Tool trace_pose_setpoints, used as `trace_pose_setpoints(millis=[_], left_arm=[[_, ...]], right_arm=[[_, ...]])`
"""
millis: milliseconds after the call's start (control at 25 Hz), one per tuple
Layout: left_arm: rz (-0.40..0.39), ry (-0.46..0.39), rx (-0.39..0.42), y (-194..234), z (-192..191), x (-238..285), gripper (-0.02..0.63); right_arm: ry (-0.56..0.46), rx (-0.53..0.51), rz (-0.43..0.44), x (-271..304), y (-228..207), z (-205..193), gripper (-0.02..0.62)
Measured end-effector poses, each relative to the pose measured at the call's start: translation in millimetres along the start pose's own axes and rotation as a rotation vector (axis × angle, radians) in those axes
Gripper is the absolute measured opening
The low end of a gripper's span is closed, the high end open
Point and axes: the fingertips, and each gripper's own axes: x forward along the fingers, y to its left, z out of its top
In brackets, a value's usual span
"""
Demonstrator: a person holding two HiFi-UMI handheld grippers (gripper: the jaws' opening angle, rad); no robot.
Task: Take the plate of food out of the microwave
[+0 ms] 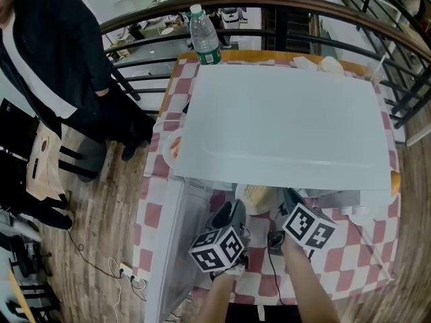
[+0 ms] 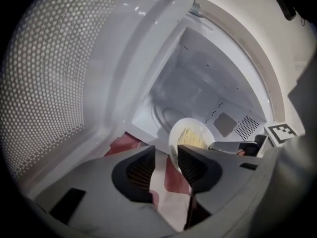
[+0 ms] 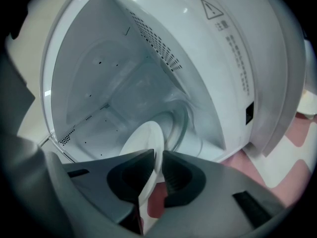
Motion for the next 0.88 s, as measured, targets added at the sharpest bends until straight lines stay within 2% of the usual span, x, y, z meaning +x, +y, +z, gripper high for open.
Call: trace_pose_setpoints(millis=[600,800,840,880], left_arm=[[-0.076,-0.011,-0.066,-15,6,2,0.173],[-0.087,0.024,-0.051,-18,-1,8,0.172],[-0.092,0.027,-0.054,-19,-2,9,0.137],[-0.096,0.028,-0.056,-20,-3,10,0.129]], right_arm=[[-0.01,0.003,-0.007,0,-4,6,0.051],[-0.006,0.006,-0.006,-1,-4,6,0.051],[-0.005,0.006,-0.005,-1,-4,5,0.051],[-0.004,0.006,-0.004,-1,-4,5,0.051]])
